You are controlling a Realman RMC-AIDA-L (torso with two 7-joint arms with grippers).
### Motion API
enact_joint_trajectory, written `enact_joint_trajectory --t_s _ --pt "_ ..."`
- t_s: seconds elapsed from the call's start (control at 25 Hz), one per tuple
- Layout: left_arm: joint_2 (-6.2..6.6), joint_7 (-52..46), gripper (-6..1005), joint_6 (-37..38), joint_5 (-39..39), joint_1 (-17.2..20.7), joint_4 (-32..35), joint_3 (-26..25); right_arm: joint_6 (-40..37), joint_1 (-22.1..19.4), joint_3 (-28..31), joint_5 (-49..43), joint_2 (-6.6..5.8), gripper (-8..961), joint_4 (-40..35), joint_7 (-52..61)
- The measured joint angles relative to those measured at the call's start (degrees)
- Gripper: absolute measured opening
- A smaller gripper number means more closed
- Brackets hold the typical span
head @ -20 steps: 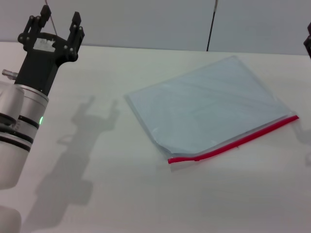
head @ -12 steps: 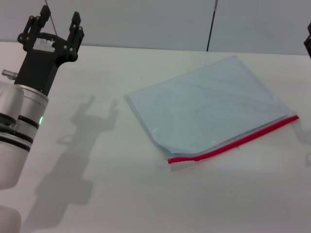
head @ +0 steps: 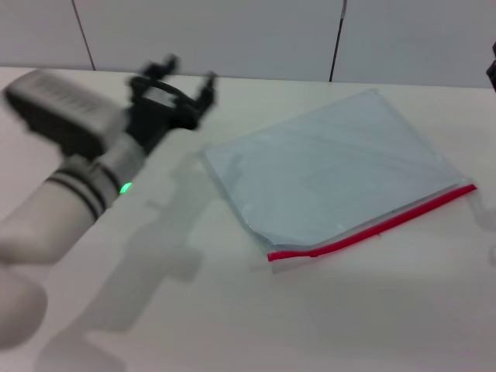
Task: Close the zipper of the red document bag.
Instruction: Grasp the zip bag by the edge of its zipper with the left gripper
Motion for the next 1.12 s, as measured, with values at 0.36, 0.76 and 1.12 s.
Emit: enact_joint_trajectory --t_s 0.36,0.76,1.12 --pt "4.84 12.7 648 38.3 0.1 -1.7 20.8 -4.9 0.1 -0.1 0.0 0.0 -0.06 738 -0.2 0.0" --pt "-1.86 23.5 648 79.2 16.4 1.3 40.3 -15.8 0.3 -0.1 0.0 0.0 -0.09 737 -0.3 0.0" --pt "-5.04 24.1 649 93.8 26.2 3.5 50.1 -12.7 0.3 0.0 0.0 0.0 -0.09 736 -0.3 0.0"
